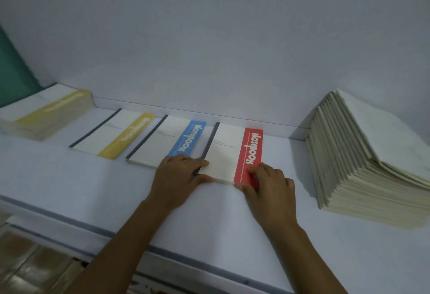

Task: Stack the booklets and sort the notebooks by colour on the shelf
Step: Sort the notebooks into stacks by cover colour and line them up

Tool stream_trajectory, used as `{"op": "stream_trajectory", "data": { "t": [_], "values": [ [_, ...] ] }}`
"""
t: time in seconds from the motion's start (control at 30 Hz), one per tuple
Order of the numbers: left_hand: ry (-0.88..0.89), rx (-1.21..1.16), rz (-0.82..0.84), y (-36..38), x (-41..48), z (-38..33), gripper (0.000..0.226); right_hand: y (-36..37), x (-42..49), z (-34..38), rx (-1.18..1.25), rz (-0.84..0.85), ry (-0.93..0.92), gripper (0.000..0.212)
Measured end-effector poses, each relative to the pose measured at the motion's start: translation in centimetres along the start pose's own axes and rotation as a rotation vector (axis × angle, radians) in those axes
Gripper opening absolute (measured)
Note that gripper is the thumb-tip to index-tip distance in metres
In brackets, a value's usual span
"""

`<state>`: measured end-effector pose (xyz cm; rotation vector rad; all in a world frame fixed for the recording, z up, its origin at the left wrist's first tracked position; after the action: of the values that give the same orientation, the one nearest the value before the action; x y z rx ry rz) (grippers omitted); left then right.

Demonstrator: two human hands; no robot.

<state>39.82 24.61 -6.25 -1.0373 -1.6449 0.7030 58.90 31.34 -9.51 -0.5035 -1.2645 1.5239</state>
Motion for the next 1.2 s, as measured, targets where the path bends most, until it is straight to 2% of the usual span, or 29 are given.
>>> {"op": "stream_trajectory", "data": {
  "t": [0.13, 0.2, 0.33, 0.4, 0.47, 0.53, 0.6, 0.67, 0.73, 1.07, 1.2],
  "values": [
    [-0.029, 0.105, 0.077, 0.2, 0.2, -0.2, 0.062, -0.5, -0.1, 0.5, 0.014, 0.004, 0.013, 0.038],
    [-0.036, 0.173, 0.161, 0.8, 0.2, -0.4, 0.057, -1.0, -0.3, 0.7, 0.046, 0.007, 0.018, 0.032],
    [0.065, 0.376, 0.378, 1.9, -0.2, -1.4, 0.046, -1.5, 0.0, 1.3, -0.008, 0.227, -0.007, 0.019],
    [0.076, 0.430, 0.413, 1.6, -0.5, -1.7, 0.048, -2.1, 0.2, 1.8, -0.030, 0.318, 0.008, 0.020],
    [0.073, 0.368, 0.305, 0.1, -1.1, -2.2, 0.055, -3.2, -0.1, 2.5, -0.031, 0.239, 0.044, 0.022],
    [0.157, 0.212, 0.136, -2.6, -2.5, -3.1, 0.058, -4.1, -1.2, 4.2, -0.009, 0.096, 0.078, 0.032],
    [0.262, 0.129, 0.016, -5.6, -4.6, -2.9, 0.053, -4.0, -2.7, 7.3, 0.079, 0.022, 0.071, 0.044],
    [0.233, 0.091, -0.003, -8.1, -6.6, -0.5, 0.052, -3.0, -3.9, 11.4, 0.151, 0.021, 0.015, 0.046],
    [0.131, 0.064, -0.014, -10.8, -8.5, 3.2, 0.055, -1.3, -4.9, 15.8, 0.152, 0.059, -0.042, 0.047],
    [-0.161, 0.098, -0.093, -23.1, -20.6, 22.3, 0.055, 6.4, -9.2, 37.9, 0.232, 0.074, -0.272, 0.044],
    [-0.193, 0.049, -0.124, -25.7, -22.6, 26.3, 0.053, 7.9, -8.8, 42.7, 0.292, 0.112, -0.308, 0.043]
  ]
}}
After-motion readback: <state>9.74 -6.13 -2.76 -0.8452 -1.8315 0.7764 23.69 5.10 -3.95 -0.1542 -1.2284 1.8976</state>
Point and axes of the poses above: each hand's wrist, its own x-axis towards the middle knuckle, its own y-axis out of the palm, z = x × y, the point moved 8 cm from there along x, towards the middle knuckle, and after that the axes turned 6 degrees about -x, right-handed, at the moved point
